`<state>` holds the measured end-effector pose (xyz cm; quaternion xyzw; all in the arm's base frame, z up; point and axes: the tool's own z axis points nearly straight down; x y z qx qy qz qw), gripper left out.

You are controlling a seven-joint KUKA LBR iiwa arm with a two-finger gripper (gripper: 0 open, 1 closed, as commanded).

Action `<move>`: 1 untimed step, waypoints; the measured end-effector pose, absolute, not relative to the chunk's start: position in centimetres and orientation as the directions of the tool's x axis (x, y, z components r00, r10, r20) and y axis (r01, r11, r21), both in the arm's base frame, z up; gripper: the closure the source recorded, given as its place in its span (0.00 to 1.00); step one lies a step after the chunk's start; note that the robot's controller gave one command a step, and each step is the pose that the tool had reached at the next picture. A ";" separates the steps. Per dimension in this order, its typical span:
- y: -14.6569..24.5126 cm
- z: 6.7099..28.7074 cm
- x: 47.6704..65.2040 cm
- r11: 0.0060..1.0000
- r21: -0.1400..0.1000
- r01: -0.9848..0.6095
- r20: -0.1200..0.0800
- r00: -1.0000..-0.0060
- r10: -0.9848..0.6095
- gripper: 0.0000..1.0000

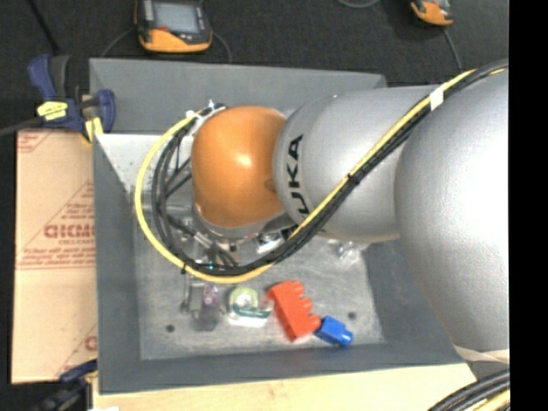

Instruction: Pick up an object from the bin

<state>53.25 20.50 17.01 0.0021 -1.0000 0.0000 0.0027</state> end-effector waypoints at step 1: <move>16.1 11.1 57.6 0.959 -0.002 0.285 0.001 -0.959 0.285 0.00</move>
Offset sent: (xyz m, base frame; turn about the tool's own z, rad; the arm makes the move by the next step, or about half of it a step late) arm 0.0427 -0.0416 -0.0580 0.2930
